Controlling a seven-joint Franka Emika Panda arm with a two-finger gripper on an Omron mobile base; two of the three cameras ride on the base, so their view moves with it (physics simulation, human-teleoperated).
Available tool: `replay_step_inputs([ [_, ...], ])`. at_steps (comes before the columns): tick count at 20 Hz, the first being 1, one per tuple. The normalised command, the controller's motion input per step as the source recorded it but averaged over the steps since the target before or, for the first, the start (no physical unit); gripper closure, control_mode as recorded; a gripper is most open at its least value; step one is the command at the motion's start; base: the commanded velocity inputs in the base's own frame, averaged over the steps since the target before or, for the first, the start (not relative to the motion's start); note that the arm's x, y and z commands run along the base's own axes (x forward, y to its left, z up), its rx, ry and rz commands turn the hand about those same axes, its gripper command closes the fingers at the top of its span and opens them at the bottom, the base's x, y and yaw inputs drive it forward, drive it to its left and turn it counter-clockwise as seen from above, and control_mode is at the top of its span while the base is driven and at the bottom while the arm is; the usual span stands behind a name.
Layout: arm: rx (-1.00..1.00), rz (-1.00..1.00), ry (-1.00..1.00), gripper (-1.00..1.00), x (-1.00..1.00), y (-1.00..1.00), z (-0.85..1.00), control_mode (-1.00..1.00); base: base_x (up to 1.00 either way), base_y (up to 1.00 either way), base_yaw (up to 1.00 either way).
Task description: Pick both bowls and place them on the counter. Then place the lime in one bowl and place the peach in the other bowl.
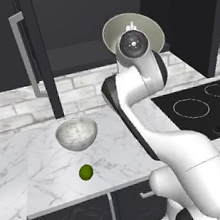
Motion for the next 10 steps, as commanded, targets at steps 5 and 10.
replay_step_inputs([
  [5,0.09,0.0,0.01,1.0,-0.58,0.09,0.0,-1.0,0.0,0.0,0.0],
  [10,0.05,0.0,0.03,1.0,-0.57,0.09,-0.02,-1.0,0.0,0.0,0.0],
])
